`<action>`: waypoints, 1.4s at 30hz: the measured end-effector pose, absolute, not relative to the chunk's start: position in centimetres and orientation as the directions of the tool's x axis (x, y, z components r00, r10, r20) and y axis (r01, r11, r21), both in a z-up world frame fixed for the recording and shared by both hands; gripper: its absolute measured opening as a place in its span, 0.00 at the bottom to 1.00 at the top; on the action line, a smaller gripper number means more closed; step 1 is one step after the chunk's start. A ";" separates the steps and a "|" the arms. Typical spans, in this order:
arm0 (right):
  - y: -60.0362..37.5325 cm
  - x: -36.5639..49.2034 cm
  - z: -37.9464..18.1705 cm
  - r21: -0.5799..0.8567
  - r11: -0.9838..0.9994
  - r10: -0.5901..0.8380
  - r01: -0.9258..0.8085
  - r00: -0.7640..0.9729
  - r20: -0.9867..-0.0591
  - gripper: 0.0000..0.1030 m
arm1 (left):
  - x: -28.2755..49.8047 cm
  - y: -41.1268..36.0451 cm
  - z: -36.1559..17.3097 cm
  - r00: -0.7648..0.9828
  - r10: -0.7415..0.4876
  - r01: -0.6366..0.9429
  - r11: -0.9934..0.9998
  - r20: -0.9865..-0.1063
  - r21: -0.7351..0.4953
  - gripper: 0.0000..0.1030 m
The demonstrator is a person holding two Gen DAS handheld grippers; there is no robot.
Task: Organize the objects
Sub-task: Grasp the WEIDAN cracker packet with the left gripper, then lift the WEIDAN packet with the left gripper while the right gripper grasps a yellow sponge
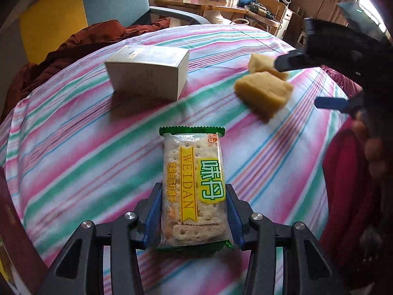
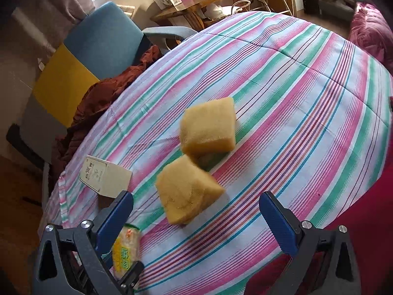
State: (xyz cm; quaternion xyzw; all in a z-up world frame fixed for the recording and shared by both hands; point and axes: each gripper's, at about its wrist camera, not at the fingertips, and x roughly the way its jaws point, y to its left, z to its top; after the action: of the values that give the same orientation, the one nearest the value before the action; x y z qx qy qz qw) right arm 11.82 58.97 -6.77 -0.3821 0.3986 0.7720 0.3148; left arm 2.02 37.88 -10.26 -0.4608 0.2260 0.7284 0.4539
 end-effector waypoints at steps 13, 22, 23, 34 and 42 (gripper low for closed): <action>57.0 6.9 -8.0 0.035 -0.668 0.297 -0.743 -0.310 -0.903 0.99 | 2.8 34.4 -10.3 -0.152 0.527 -0.863 -0.483 -0.836 -0.147 0.47; 56.9 6.0 -9.2 0.001 -0.705 0.286 -0.709 -0.286 -0.915 0.62 | 3.1 32.7 -10.5 -0.147 0.539 -0.852 -0.494 -0.829 -0.170 0.47; 56.6 5.7 -9.2 -0.011 -0.715 0.290 -0.699 -0.281 -0.915 0.62 | 3.2 32.7 -10.5 -0.151 0.538 -0.852 -0.496 -0.829 -0.167 0.47; 53.0 4.3 -8.8 0.014 -0.828 0.217 -0.561 -0.343 -0.914 0.59 | 4.0 32.8 -10.6 -0.194 0.516 -0.853 -0.508 -0.835 -0.116 0.48; 52.5 4.1 -9.0 0.012 -0.844 0.200 -0.536 -0.337 -0.920 0.59 | 4.3 32.8 -10.6 -0.202 0.506 -0.857 -0.506 -0.839 -0.098 0.48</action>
State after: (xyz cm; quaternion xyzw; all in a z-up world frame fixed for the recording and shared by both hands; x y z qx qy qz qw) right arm 4.14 52.51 -9.00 -0.5283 0.1587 0.8019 0.2295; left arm 4.29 32.84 -10.56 -0.4382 0.2004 0.7491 0.4547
